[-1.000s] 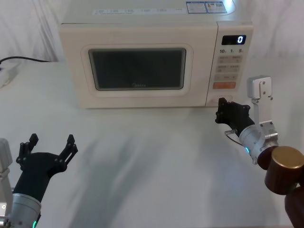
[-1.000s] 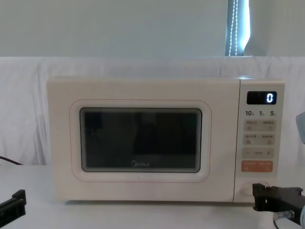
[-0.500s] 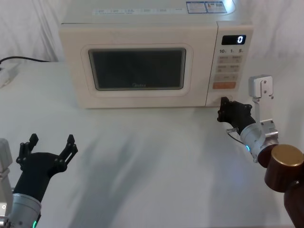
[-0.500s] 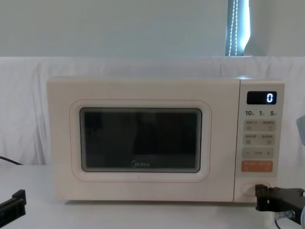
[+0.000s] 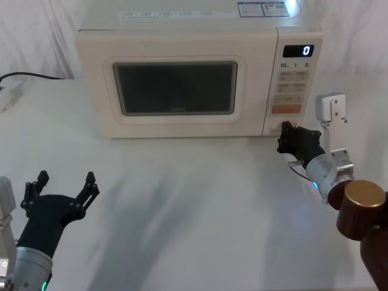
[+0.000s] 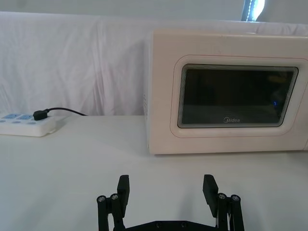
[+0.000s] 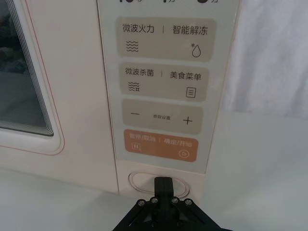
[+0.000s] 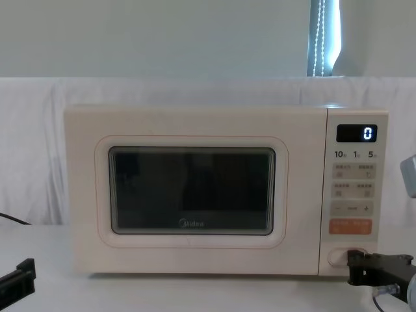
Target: Press the button to open the microwave door with one hand; close the microwave door with the other hand.
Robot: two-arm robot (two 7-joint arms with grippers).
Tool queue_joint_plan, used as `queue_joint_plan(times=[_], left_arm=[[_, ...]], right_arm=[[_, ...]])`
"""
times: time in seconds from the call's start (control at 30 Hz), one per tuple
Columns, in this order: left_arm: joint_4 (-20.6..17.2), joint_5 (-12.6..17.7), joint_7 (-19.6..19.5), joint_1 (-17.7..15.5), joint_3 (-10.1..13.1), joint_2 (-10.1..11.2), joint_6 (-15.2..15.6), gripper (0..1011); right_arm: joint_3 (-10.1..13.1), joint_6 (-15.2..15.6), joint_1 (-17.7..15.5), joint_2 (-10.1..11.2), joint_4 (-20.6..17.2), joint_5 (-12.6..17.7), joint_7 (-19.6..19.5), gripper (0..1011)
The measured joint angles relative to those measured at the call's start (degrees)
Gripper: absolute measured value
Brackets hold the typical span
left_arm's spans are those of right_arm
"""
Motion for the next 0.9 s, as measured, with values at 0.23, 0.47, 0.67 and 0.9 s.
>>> queue_joint_plan(times=[0.23, 0.47, 0.67, 0.9], left_arm=[[0.0, 0.0, 0.0, 0.0, 0.0, 0.0, 0.0, 1001], [0.0, 0.0, 0.01, 0.0, 0.0, 0.0, 0.0, 1001], [0.0, 0.0, 0.0, 0.0, 0.0, 0.0, 0.0, 1001], [0.0, 0.0, 0.0, 0.0, 0.0, 0.0, 0.0, 1001]], right_arm=[[0.18, -0.64, 1.13, -0.05, 2.06, -0.29, 0.02, 0], [0.44, -1.23, 2.11, -0.06, 3.73, -0.51, 0.05, 0], [0.52, -1.39, 2.65, -0.11, 4.51, -0.79, 0.08, 0], [0.67, -1.42, 3.11, -0.25, 5.08, -1.0, 0.08, 0]])
